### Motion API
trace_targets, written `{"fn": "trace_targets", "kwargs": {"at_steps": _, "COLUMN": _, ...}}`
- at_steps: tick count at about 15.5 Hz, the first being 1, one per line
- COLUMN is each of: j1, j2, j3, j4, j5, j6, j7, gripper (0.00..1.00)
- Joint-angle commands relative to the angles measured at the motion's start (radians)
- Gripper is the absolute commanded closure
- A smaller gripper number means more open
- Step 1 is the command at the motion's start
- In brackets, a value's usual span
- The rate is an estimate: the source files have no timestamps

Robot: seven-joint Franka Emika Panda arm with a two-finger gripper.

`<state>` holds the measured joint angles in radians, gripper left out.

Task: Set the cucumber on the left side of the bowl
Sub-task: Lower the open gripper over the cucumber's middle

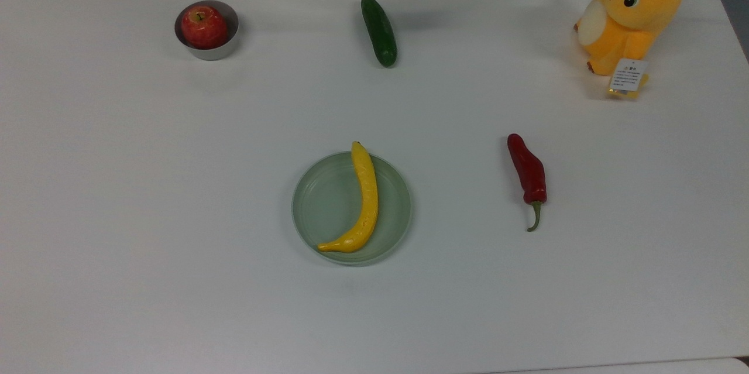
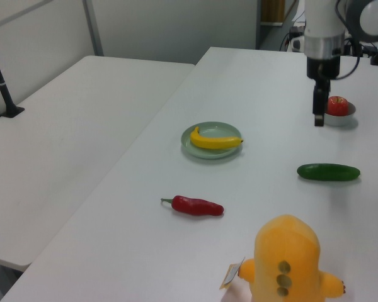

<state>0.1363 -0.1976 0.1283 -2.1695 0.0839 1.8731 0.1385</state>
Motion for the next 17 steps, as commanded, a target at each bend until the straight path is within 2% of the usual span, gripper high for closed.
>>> {"fn": "trace_targets", "kwargs": {"at_steps": 1, "j1": 0.017, "j2": -0.02, "j3": 0.005, "j4": -0.113, "j5": 0.024, "j6": 0.05, "j7": -0.002, "gripper": 0.0}}
{"fn": "trace_targets", "kwargs": {"at_steps": 6, "j1": 0.025, "j2": 0.012, "j3": 0.02, "j4": -0.18, "j5": 0.024, "j6": 0.153, "j7": -0.004, "gripper": 0.0}}
{"fn": "trace_targets", "kwargs": {"at_steps": 10, "j1": 0.045, "j2": 0.093, "j3": 0.02, "j4": -0.188, "j5": 0.022, "j6": 0.25, "j7": -0.004, "gripper": 0.0}}
{"fn": "trace_targets", "kwargs": {"at_steps": 13, "j1": 0.036, "j2": 0.119, "j3": 0.02, "j4": -0.188, "j5": 0.004, "j6": 0.258, "j7": -0.02, "gripper": 0.0}}
{"fn": "trace_targets", "kwargs": {"at_steps": 17, "j1": 0.034, "j2": 0.17, "j3": 0.02, "j4": -0.188, "j5": -0.001, "j6": 0.348, "j7": -0.02, "gripper": 0.0}}
